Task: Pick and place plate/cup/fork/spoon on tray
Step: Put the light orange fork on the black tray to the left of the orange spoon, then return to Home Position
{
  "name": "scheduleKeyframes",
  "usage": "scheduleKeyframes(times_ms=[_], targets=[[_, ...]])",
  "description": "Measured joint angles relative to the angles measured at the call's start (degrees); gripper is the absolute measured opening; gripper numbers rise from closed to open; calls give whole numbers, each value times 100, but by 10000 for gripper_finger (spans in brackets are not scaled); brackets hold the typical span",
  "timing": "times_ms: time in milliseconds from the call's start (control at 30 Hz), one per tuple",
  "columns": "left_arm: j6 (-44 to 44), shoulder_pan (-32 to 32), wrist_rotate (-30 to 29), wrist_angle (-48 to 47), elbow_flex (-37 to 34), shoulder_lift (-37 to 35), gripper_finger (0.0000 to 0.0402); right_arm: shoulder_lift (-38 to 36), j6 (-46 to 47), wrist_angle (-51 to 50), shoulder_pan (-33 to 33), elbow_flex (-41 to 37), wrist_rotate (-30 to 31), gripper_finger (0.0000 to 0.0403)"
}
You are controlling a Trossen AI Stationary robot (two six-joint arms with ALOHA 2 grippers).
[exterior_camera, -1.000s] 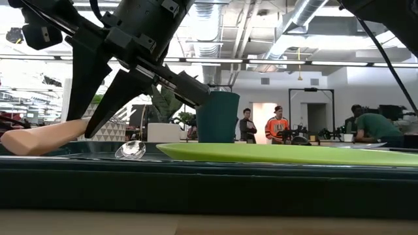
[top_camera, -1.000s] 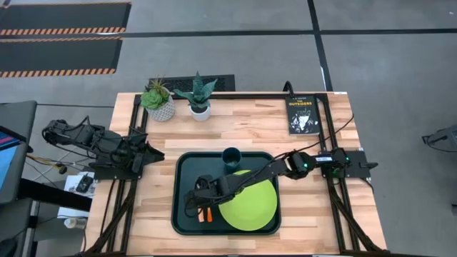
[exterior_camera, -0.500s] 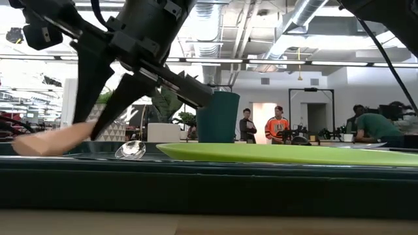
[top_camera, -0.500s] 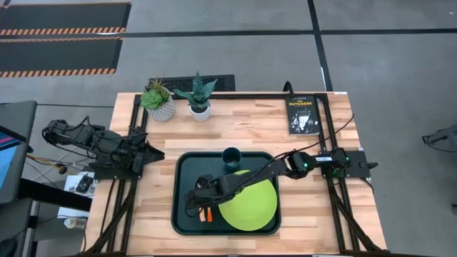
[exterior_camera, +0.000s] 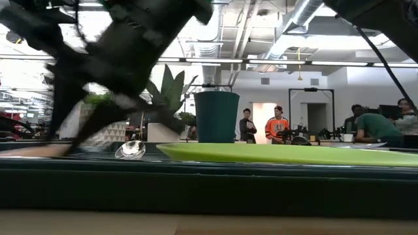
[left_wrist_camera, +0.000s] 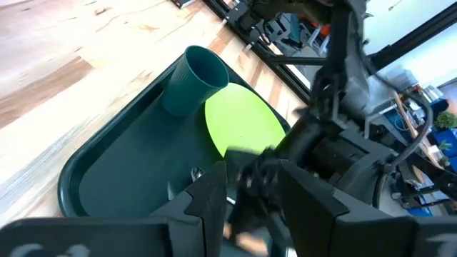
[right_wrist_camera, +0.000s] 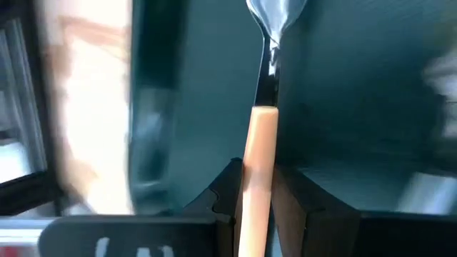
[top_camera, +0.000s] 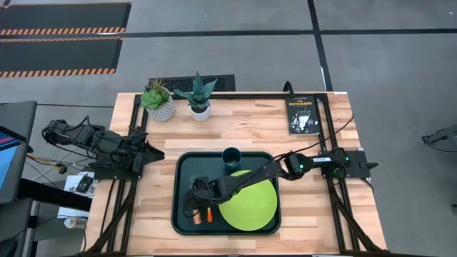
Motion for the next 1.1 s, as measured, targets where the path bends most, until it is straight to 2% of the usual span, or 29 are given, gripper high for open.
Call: scheduleKeyframes(times_ms=[133,267,567,867,1100], targets=[[0,0,-7,-1,0,1,112,15,17,184,-8,17,-68,73],[29,0,-20,0,0,1,112,-57,-21,-423,-40,154,31,73],[46,2,-115,0,0,1,112,-171,10,-677,-52,153,-77,75],[105,1,-124,0,0,1,112,-171,124,-870,-65,155,-166,118],[105,2,-122,0,0,1,112,-171,137,-919,-83,155,-207,127]])
